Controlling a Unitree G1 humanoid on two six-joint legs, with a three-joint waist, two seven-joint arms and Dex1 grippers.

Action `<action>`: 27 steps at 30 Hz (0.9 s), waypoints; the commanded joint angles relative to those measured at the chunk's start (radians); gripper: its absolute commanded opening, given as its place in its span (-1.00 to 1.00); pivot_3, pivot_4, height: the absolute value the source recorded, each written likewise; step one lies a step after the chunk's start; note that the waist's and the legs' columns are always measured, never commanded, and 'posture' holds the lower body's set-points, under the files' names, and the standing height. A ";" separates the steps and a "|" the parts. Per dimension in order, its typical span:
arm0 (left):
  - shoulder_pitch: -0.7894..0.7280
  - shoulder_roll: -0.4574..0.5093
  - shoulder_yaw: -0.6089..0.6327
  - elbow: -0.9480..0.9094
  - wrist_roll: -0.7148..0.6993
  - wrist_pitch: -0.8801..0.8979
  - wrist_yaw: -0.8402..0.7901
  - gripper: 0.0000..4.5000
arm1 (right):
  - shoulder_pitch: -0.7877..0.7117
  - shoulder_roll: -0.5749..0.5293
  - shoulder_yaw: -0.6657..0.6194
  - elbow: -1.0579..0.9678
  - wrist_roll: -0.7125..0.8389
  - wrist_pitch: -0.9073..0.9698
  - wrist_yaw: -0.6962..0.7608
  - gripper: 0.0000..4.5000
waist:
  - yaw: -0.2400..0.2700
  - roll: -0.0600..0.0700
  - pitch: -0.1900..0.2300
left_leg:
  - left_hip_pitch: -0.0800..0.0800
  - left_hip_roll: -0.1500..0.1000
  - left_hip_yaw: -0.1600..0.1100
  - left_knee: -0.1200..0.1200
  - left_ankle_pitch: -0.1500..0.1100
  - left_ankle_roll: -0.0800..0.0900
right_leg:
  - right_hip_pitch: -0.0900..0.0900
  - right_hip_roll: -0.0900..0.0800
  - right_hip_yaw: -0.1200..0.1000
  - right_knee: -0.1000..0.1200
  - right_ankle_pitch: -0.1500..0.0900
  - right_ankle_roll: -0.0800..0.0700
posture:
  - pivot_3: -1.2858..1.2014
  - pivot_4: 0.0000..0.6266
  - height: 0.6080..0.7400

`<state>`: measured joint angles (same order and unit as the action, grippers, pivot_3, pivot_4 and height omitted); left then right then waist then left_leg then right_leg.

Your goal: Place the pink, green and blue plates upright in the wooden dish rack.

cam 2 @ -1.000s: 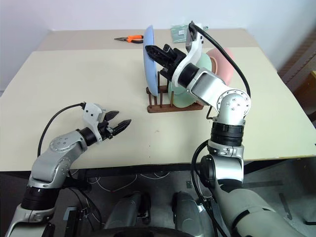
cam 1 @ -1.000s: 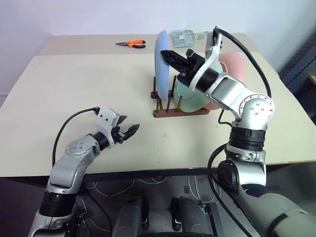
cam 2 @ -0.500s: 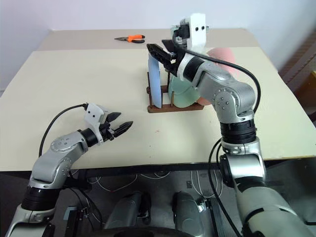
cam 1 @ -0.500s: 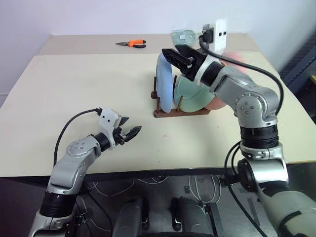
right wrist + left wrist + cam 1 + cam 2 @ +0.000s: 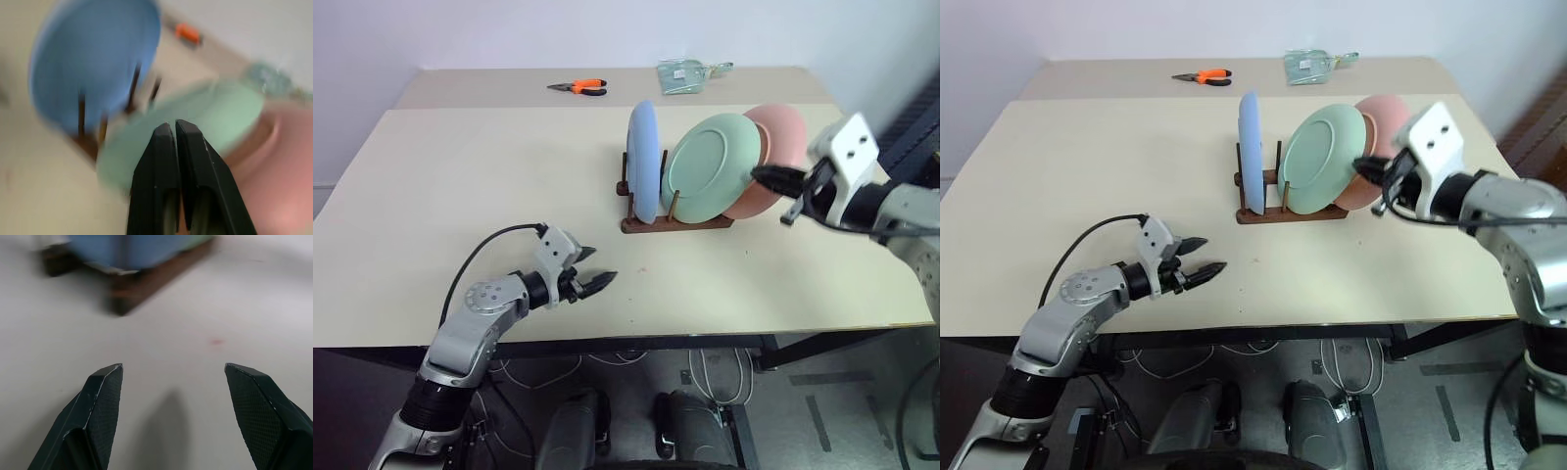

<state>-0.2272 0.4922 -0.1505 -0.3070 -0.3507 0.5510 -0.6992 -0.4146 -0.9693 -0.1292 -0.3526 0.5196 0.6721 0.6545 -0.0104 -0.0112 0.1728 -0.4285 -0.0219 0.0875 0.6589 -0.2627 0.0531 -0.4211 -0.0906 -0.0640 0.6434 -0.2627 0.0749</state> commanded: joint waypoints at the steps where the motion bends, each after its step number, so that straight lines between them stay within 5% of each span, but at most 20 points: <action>1: -0.041 -0.010 -0.009 -0.059 -0.026 -0.002 -0.028 0.52 | 0.029 -0.015 -0.029 -0.035 -0.050 -0.033 0.005 -0.98 | -0.002 0.000 0.000 | 0.000 0.000 0.000 0.000 0.000 0.000 | 0.000 0.000 0.000 0.000 0.000 0.000 | 0.03 -0.52 1.00; 13: -0.063 -0.027 -0.002 -0.086 -0.028 0.027 0.003 0.52 | -0.101 0.120 0.173 0.157 -0.280 -0.176 0.011 -0.98 | 0.000 0.001 0.000 | 0.000 0.000 0.000 0.003 0.002 -0.003 | 0.001 0.000 -0.001 0.001 0.000 0.000 | 0.03 -0.52 1.00; 19: -0.050 -0.020 0.007 -0.102 -0.029 0.038 0.016 0.52 | -0.168 0.201 0.167 0.100 -0.249 -0.218 0.059 -0.98 | 0.002 0.001 0.001 | 0.000 0.000 0.000 0.003 0.002 -0.003 | 0.001 0.000 -0.001 0.001 0.000 0.000 | 0.03 -0.52 1.00; 27: -0.050 -0.016 0.006 -0.101 -0.031 0.044 0.014 0.52 | -0.215 0.150 0.049 0.146 -0.303 -0.251 0.022 -0.98 | 0.002 0.001 0.001 | 0.000 0.000 0.000 0.005 0.002 -0.003 | 0.002 0.000 -0.002 0.001 0.000 0.001 | 0.03 -0.52 1.00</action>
<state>-0.2774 0.4708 -0.1626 -0.3689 -0.3713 0.6016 -0.6799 -0.5841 -0.7880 0.0059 -0.1976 0.2185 0.4421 0.6926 -0.0085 -0.0099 0.1734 -0.4288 -0.0220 0.0877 0.6635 -0.2608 0.0501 -0.4190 -0.0905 -0.0660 0.6447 -0.2626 0.0754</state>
